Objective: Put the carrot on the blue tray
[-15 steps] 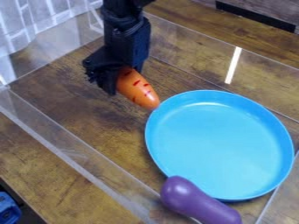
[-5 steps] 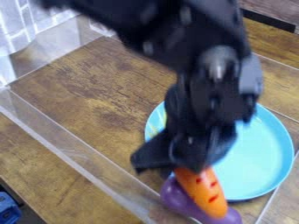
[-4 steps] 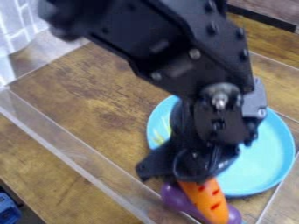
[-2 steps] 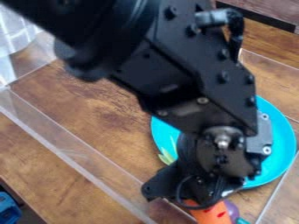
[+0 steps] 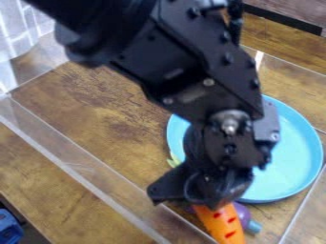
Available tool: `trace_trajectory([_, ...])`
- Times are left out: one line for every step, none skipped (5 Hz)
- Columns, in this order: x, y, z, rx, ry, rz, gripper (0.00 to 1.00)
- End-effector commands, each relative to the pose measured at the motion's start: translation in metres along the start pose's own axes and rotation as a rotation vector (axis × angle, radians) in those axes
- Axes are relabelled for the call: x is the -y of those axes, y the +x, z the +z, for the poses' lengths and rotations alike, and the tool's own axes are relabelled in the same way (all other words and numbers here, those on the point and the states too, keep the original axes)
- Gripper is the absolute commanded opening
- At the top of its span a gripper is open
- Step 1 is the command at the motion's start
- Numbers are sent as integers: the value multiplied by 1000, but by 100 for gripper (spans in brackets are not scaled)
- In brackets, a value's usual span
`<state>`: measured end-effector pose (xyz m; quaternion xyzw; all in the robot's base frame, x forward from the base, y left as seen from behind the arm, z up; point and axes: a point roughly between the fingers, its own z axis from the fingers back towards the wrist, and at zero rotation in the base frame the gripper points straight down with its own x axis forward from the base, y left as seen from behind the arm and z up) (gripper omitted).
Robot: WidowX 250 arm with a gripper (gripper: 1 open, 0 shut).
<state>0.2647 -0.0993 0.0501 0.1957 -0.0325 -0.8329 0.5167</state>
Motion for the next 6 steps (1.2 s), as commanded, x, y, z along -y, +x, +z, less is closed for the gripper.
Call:
trace_trajectory([-7,0,5,-6,51,56,0])
trace_trajectory([-4,5,-1,-14,43,85,0])
trace_trajectory([-9,17,-7,-27,24,128,0])
trace_trajectory([-16,22,-8,-42,9,185,0])
trace_trajectory([-23,26,-15,-59,-11,248,0])
trace_trajectory([-10,13,-29,-45,-3,206,100])
